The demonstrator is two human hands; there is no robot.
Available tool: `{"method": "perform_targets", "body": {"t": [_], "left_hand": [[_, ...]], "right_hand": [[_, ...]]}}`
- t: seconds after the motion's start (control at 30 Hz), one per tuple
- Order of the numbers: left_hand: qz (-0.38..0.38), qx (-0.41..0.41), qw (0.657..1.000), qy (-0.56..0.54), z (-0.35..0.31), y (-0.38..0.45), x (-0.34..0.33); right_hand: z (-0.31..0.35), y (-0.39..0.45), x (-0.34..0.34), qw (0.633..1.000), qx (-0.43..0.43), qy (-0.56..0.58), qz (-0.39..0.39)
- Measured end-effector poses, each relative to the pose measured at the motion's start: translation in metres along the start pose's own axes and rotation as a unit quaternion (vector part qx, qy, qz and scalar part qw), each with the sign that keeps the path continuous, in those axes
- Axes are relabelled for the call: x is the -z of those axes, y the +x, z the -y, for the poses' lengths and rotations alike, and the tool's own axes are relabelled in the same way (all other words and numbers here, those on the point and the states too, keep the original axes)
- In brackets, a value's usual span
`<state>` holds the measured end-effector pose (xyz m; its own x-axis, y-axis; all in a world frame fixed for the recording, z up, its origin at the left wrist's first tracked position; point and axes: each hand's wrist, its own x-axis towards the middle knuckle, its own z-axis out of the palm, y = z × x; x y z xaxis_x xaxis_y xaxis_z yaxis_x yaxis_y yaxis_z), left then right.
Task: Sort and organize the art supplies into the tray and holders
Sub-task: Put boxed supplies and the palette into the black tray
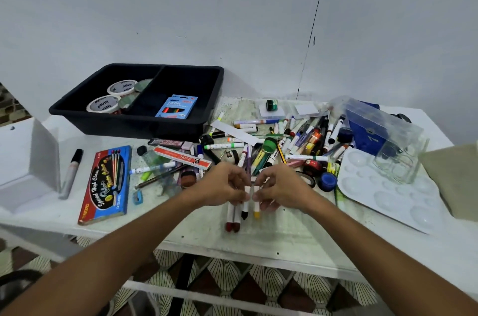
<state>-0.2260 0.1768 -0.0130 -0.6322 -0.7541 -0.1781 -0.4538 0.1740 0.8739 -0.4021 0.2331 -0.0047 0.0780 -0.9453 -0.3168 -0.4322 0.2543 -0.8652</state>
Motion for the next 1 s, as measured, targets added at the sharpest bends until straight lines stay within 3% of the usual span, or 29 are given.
{"method": "perform_targets", "body": {"t": [0.47,1.0], "left_hand": [[-0.027,-0.068,0.976,0.206,0.018,-0.015,-0.011],[0.032,-0.106,0.946,0.306,0.012,-0.011,-0.004]], "right_hand": [[-0.014,0.000,-0.025,0.992,0.043,-0.108,-0.046],[-0.009,0.008,-0.020,0.981,0.040,-0.189,0.034]]}}
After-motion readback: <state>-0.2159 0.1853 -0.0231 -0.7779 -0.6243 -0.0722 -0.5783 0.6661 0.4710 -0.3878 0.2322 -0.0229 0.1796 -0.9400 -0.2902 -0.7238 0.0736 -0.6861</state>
